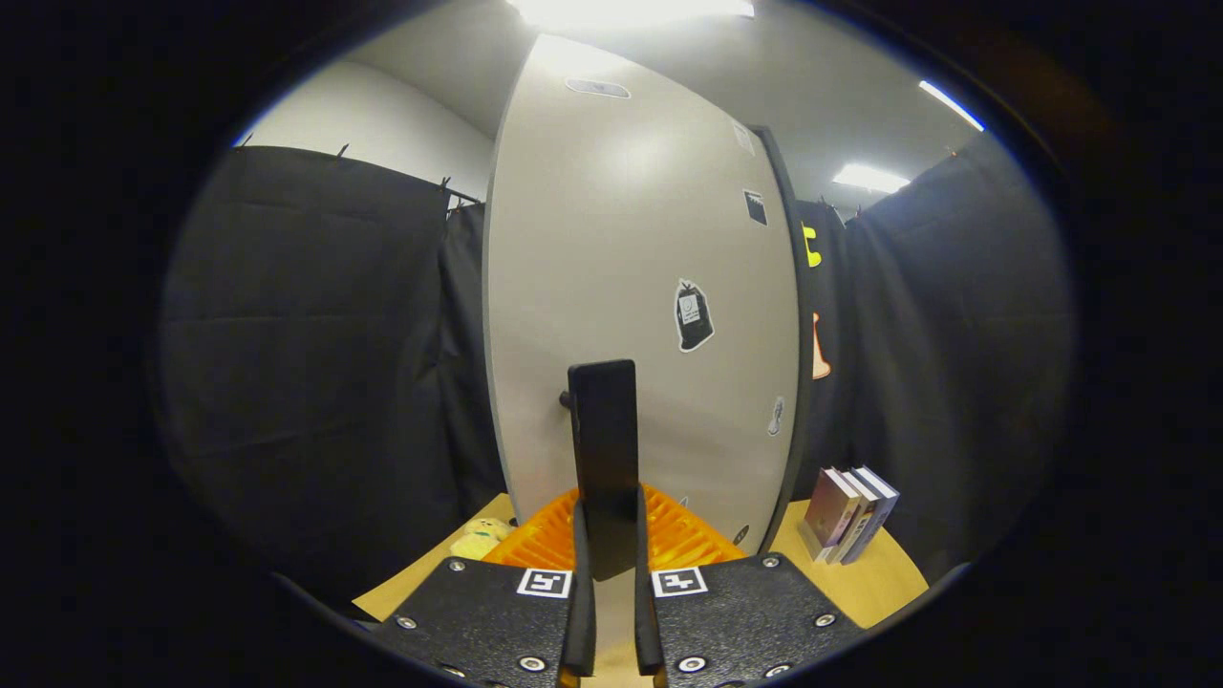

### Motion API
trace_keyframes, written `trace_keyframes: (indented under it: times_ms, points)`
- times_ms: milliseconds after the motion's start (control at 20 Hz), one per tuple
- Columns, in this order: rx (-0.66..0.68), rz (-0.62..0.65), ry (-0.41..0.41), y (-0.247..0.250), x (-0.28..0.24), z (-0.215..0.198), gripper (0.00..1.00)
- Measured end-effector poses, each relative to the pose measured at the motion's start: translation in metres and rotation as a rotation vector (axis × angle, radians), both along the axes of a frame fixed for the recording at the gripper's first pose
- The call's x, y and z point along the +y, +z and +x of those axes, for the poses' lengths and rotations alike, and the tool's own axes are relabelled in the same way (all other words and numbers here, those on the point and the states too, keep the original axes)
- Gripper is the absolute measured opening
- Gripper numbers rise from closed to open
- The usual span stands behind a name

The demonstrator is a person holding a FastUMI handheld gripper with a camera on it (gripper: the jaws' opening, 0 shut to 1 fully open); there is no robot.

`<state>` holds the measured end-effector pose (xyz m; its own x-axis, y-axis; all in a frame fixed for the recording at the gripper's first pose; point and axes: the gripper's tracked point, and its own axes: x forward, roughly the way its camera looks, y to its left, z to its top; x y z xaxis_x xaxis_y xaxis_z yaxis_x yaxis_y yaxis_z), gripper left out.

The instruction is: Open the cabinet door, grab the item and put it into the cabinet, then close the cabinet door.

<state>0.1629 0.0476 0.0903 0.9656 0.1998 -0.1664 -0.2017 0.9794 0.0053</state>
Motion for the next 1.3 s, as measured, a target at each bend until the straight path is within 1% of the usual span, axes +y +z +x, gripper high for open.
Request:
trace_keyframes:
  times_ms: [250, 550, 750, 900, 1000, 1100, 1300]
  points:
    - [0.003, -0.036, -0.061, 0.005, -0.037, -0.024, 0.16]
    - [-0.018, -0.111, -0.126, 0.010, -0.079, -0.039, 0.15]
    - [-0.027, -0.126, -0.178, 0.012, -0.110, -0.046, 0.15]
    - [-0.035, -0.090, -0.236, 0.013, -0.130, -0.049, 0.15]
    - [-0.043, -0.088, -0.277, 0.013, -0.141, -0.051, 0.16]
    - [-0.052, -0.096, -0.317, 0.014, -0.156, -0.055, 0.15]
    - [-0.076, -0.110, -0.399, 0.019, -0.177, -0.071, 0.22]
